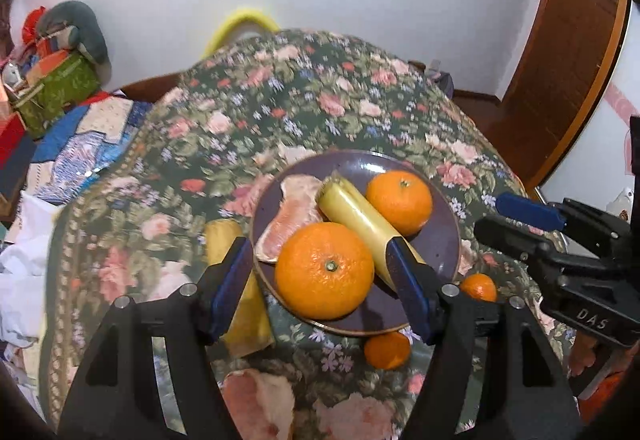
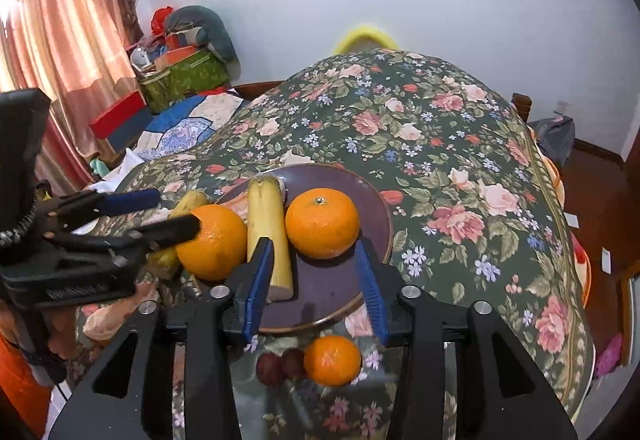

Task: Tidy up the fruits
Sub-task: 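Carry yellow cylinder onto the plate with right tool while left tool places the orange there, then grasp the second pomelo wedge with left tool while right tool approaches a small orange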

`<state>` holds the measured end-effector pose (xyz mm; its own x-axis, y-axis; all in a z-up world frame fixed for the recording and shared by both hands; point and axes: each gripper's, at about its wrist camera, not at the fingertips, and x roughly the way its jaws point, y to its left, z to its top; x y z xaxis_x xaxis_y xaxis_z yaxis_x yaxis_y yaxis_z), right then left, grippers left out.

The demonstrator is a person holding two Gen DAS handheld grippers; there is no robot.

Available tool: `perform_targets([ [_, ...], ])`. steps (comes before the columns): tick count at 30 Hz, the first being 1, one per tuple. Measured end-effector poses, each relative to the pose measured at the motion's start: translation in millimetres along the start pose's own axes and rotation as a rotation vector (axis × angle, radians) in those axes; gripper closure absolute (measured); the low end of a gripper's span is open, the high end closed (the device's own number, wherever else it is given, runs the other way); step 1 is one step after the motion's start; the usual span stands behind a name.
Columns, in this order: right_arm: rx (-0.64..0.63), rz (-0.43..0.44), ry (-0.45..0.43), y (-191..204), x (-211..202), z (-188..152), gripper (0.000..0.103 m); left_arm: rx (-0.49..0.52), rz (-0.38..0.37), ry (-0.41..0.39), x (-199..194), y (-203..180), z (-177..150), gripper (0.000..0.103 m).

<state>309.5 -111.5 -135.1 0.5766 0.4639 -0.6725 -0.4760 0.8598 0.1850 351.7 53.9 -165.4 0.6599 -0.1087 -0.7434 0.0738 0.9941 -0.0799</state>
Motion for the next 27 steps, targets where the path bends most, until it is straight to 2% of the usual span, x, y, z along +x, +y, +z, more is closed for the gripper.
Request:
perform_targets([
  [8,-0.017,-0.016,-0.040,15.2,-31.9,-2.4,0.056,-0.016,0.020,-0.062,-52.6,3.8,-6.6,0.034],
  [17,-0.030,-0.051,-0.070,25.3,-63.5,-11.3,0.049,-0.017,0.051,-0.085,-91.8,10.0,-28.2,0.029],
  [21,-0.039,-0.077,-0.068,26.5,-69.6,-18.5,0.046,-0.006,0.065,-0.073,-96.9,14.5,-41.5,0.023],
  [27,-0.044,-0.112,-0.033,22.2,-66.8,-31.4,0.045,0.019,0.085,-0.001,-86.2,26.0,-65.8,0.022],
])
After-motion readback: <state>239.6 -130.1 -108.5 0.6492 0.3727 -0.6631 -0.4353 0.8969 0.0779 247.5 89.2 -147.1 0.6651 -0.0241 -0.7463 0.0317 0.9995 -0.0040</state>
